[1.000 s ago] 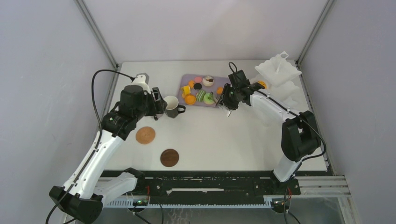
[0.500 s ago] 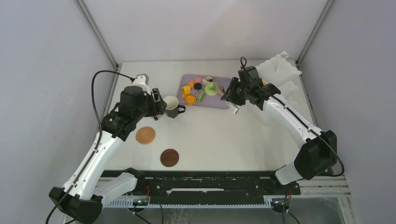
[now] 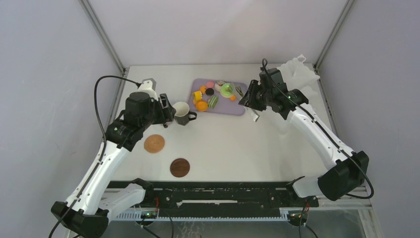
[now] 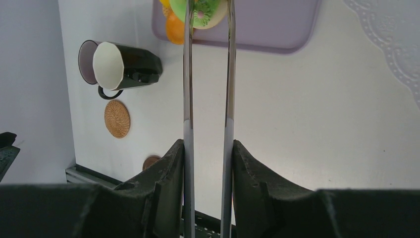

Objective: Serve the afternoon tea

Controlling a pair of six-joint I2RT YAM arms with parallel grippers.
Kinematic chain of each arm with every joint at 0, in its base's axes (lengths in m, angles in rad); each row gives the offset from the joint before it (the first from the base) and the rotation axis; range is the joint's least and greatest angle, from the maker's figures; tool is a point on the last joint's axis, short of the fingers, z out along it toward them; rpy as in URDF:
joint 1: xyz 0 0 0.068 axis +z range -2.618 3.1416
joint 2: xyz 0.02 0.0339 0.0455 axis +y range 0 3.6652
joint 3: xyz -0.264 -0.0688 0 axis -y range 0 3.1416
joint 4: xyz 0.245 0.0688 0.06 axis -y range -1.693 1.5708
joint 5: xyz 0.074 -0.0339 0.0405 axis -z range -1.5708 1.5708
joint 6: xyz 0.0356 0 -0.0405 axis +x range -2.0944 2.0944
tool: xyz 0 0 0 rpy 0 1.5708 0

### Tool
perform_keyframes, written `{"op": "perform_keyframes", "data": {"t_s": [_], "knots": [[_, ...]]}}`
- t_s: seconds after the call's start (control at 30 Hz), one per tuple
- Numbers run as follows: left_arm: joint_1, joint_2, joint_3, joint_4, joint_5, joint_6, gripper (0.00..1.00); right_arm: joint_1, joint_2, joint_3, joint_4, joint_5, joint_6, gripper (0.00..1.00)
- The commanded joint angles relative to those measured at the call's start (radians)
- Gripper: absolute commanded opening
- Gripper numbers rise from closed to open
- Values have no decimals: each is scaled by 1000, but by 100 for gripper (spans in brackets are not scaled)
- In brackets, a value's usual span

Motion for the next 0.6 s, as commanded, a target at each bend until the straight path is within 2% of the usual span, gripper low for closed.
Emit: {"op": "perform_keyframes", "data": {"t_s": [0.0, 0.13, 0.4, 0.57], "knots": [[8, -22, -10, 23, -15, 12, 67, 2, -22, 55, 25, 10, -31, 0], [10, -31, -6, 17, -22, 16, 67, 1, -36, 97, 5, 9, -43, 0], [13, -30, 3, 16, -20, 22, 67, -11, -72, 315, -104, 45, -101, 0], [15, -27, -1, 16, -15, 21, 67, -55, -110, 391, -140, 64, -117, 0]]}}
